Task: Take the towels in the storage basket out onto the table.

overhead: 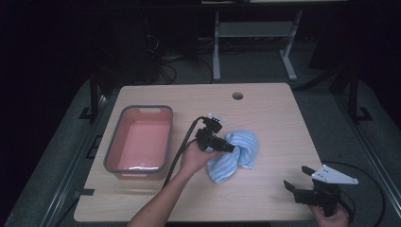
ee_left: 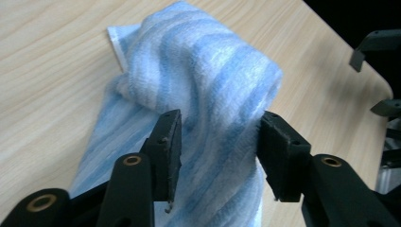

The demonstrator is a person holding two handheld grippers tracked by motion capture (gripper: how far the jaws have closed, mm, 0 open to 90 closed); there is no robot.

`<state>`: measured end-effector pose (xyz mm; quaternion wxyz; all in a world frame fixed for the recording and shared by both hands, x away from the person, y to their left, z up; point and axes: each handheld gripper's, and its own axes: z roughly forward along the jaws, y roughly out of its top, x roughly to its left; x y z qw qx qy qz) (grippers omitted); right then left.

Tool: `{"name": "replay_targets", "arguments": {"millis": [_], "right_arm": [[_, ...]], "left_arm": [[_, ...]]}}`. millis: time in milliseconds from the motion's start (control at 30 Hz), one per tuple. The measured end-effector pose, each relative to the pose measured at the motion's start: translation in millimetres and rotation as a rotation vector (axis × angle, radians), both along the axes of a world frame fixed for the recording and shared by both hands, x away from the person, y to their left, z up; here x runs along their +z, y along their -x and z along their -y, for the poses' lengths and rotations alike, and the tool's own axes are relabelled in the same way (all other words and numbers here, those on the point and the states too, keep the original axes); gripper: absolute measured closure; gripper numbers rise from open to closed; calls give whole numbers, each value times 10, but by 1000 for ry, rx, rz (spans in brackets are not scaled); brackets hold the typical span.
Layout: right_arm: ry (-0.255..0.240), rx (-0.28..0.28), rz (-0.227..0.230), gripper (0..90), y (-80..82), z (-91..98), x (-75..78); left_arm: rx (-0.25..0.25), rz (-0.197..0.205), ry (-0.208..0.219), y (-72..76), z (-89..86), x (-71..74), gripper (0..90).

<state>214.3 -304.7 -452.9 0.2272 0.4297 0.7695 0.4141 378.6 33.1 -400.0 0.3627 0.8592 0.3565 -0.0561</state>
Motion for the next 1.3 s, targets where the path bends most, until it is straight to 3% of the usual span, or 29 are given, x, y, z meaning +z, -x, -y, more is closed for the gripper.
{"name": "replay_targets", "arguments": {"millis": [533, 1000, 1300], "right_arm": [[4, 11, -6, 141, -14, -24, -2], [6, 12, -3, 142, -7, -39, -3], [8, 18, -8, 141, -15, -65, -11]], "left_arm": [[2, 23, 36, 142, -106, 90, 380], [-1, 43, 51, 290, -255, 93, 354], [-9, 57, 55, 463, -367, 57, 344]]}}
